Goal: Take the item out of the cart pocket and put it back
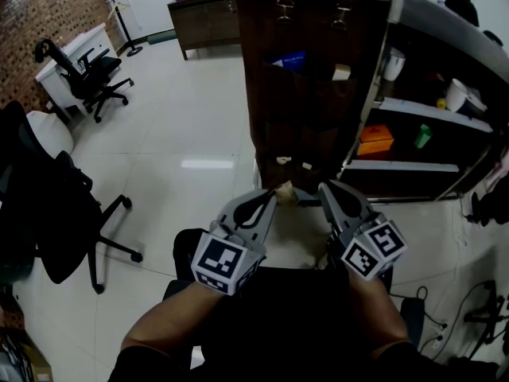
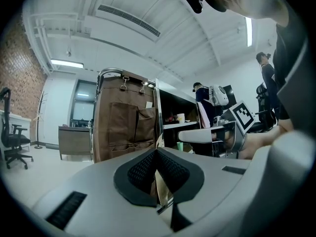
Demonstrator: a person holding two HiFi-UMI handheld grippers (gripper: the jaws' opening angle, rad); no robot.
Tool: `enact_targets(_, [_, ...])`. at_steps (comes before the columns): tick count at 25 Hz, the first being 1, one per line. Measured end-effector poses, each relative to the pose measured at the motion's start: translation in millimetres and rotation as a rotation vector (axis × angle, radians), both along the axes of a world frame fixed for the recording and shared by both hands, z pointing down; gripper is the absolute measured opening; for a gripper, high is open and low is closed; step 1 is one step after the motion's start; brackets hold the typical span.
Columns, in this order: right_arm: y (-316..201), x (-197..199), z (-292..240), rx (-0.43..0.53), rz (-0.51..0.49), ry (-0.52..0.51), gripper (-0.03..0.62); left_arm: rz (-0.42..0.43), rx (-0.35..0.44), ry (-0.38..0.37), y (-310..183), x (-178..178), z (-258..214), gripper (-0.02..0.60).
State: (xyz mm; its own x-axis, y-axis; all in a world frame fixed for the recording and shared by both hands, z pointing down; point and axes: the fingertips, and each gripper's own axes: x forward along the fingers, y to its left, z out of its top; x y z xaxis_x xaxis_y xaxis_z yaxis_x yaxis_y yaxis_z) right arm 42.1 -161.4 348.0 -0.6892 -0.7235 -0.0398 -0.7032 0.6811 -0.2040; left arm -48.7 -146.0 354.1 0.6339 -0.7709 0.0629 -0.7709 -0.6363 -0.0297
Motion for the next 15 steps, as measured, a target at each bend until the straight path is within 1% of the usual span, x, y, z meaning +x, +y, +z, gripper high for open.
enact_targets(5, [0,-2,0,0.001,-0.003,-0.001,0.012,-0.007,-0.006,0.003,0,-2,0,0.000])
enact_targets(8, [-1,-1,-1,0.003,-0.002,-0.002,0.012,-0.015,0.006,0.002,-2,-4,-3,0.000])
enact_targets(12, [-2,3,-4,0.009,0.001,-0.006,0.012,-0.019,0.019,0.028,0,-4,-20,0.000])
enact_targets(15, [-3,6,-4,0.009,0.007,-0.010,0.012,-0.003,0.030,0.026,4,-2,-36,0.000])
